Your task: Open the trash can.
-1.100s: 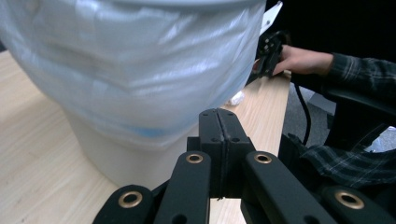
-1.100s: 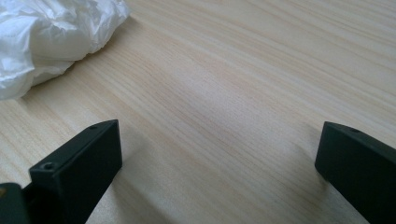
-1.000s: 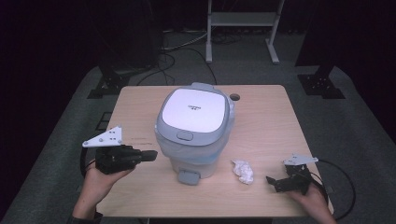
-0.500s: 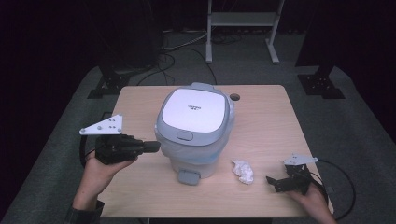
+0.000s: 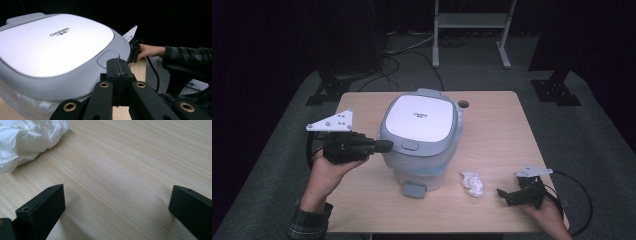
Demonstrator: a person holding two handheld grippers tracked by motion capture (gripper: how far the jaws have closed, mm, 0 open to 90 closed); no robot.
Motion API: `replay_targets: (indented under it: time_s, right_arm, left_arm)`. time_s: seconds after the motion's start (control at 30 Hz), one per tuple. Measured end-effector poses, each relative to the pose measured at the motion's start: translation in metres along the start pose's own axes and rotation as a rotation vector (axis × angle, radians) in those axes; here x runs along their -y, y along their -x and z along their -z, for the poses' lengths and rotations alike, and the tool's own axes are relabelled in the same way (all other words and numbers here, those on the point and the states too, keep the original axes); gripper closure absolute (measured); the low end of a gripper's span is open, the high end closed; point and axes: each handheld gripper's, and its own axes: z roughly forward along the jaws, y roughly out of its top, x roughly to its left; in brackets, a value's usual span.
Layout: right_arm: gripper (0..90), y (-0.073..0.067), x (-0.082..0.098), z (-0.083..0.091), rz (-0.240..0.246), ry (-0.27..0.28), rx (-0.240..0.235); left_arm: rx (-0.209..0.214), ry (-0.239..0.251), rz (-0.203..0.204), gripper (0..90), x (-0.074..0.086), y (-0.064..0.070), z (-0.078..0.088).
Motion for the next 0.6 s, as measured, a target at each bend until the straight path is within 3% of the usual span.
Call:
replay_targets:
  time_s: [0.6]
  right_arm:
    - [0.0,0.000,0.000,0.000,0.000,0.000,0.000]
  left_arm:
    - [0.028,-0.018,-0.020,90.0,-0.015,-0.005,-0.034]
